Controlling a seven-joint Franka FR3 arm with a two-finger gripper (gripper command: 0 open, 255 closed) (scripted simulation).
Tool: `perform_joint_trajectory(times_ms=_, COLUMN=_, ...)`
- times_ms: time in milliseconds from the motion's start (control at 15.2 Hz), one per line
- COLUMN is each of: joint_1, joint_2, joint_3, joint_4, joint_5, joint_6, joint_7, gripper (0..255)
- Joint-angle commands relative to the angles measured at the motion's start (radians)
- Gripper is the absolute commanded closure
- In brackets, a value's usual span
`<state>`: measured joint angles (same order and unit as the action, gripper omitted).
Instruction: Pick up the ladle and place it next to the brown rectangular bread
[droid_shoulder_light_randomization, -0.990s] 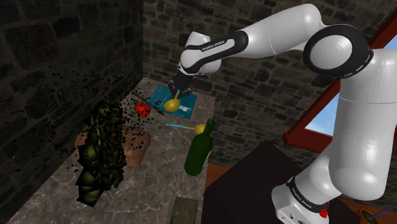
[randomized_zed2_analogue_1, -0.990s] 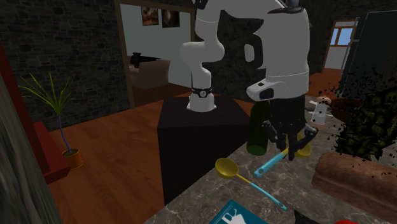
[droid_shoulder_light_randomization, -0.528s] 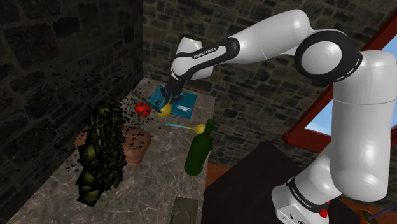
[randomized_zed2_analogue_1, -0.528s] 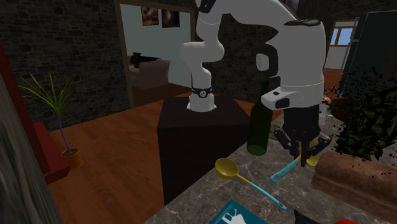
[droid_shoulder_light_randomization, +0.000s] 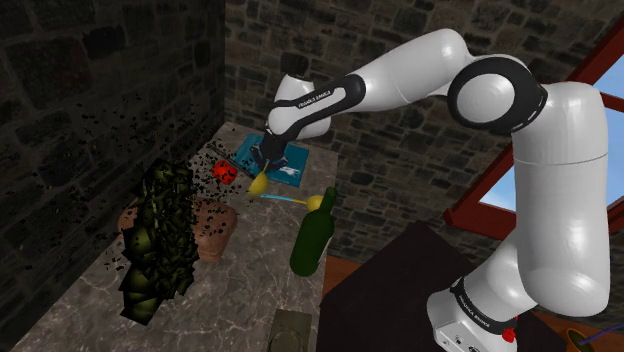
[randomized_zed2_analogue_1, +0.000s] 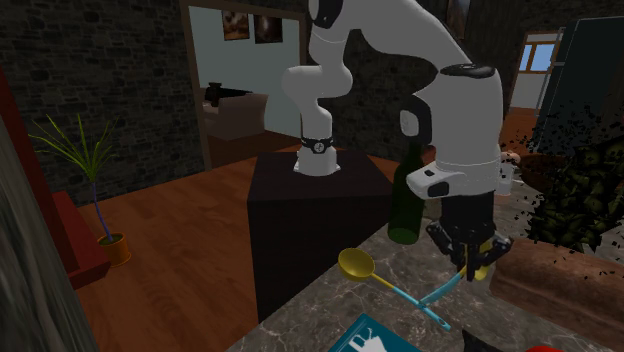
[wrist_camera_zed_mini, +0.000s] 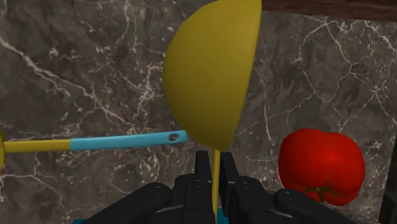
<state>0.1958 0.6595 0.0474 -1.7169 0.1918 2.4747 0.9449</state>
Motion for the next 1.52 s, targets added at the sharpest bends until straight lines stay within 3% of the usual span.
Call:
perform_joint_trajectory(times_ms=0, joint_1=0.000, joint_2=0.019, joint_3=0.001, joint_4=0.004, joint_5=0.001, joint_6=0.015, joint_7=-0.002, gripper=255)
perform_joint_trajectory(times_ms=1452, joint_1=-0.005, joint_2=0.222, joint_3=0.014, joint_4=0.071, joint_5=0.013, joint_6=0.150, joint_7=-0.033, gripper=255)
